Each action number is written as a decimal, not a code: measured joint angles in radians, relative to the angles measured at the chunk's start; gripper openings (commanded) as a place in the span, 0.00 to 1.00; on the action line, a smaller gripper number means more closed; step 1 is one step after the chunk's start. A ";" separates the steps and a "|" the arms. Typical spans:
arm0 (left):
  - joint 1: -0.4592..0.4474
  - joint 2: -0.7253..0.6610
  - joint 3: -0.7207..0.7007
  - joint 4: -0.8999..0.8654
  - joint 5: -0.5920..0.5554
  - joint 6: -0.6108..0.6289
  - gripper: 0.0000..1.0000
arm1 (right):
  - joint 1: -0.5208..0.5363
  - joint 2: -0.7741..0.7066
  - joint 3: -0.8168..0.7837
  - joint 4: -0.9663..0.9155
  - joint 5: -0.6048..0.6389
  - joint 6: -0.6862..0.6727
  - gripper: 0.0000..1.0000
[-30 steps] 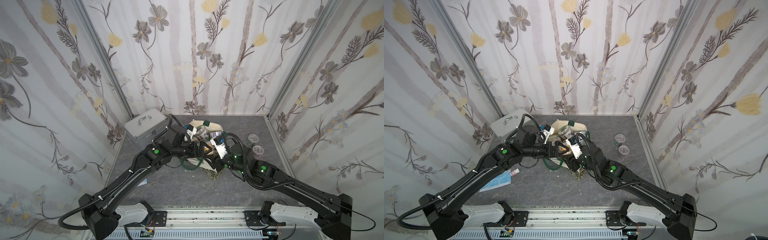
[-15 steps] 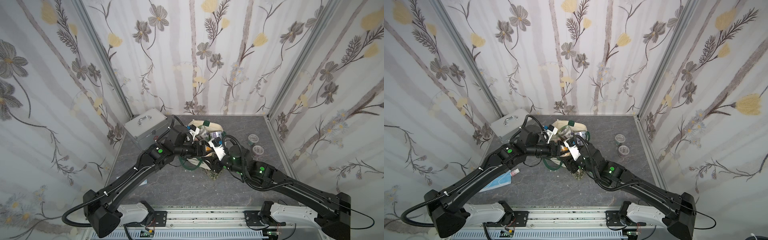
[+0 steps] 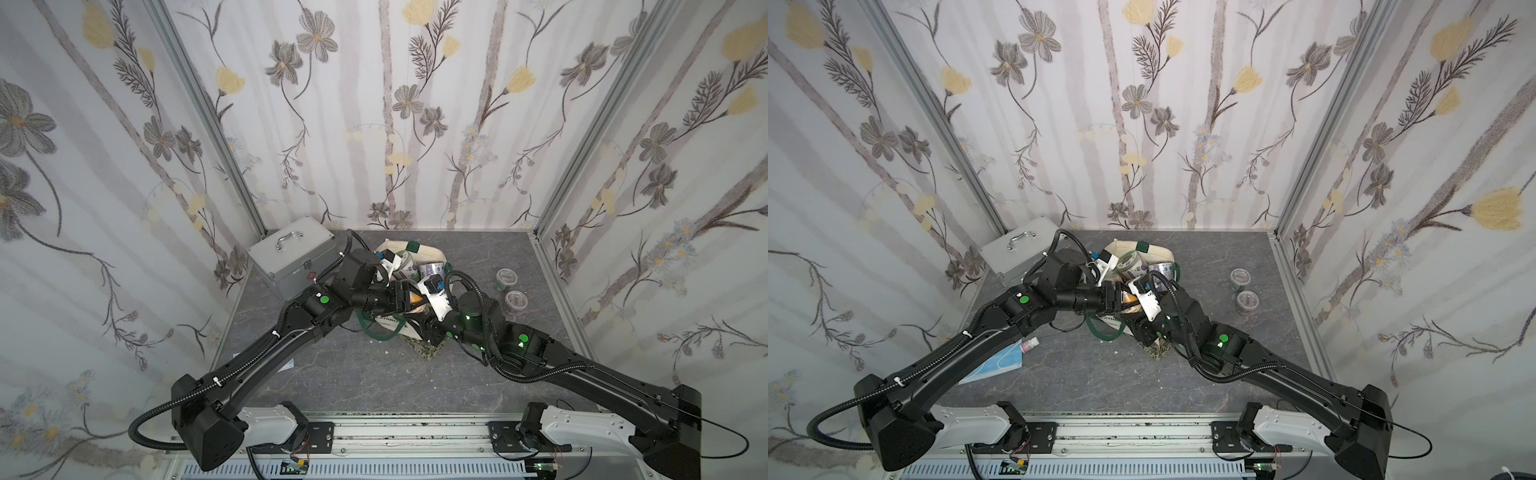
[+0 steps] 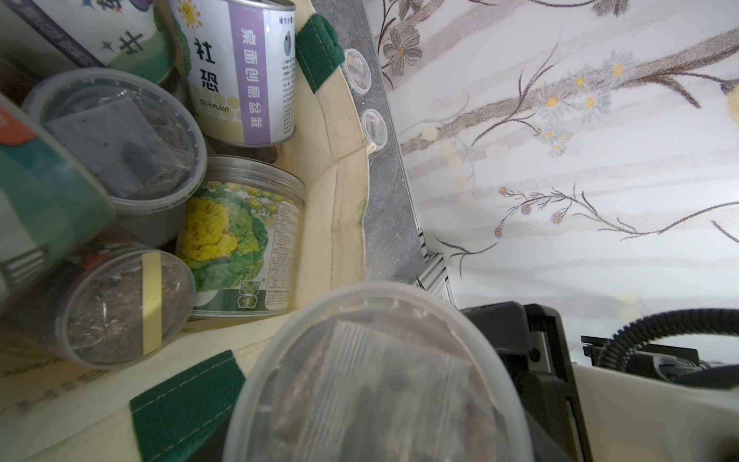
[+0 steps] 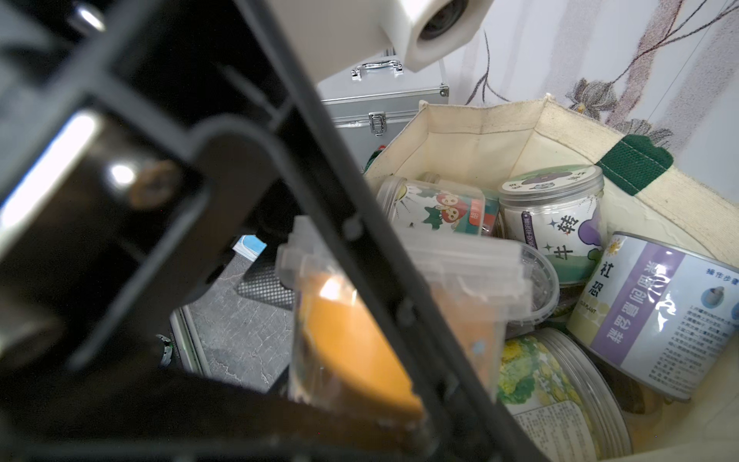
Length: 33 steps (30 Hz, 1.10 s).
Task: Take out the seed jars from the canvas bag
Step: Place the seed jar at the center of the board.
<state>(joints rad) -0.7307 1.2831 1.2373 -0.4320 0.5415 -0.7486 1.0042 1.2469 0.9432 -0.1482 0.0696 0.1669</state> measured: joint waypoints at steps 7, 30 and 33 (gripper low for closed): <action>-0.002 0.000 0.000 0.001 -0.029 0.000 0.54 | 0.003 -0.042 -0.034 -0.003 0.017 0.002 0.82; -0.376 0.571 0.555 -0.104 -0.466 0.159 0.53 | -0.340 -0.585 0.037 -0.411 0.500 0.397 1.00; -0.421 0.735 0.705 -0.135 -0.528 0.199 0.53 | -0.363 -0.587 0.056 -0.446 0.481 0.418 1.00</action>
<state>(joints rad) -1.1515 2.0186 1.9419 -0.5674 0.0135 -0.5499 0.6415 0.6601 0.9989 -0.5945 0.5503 0.5854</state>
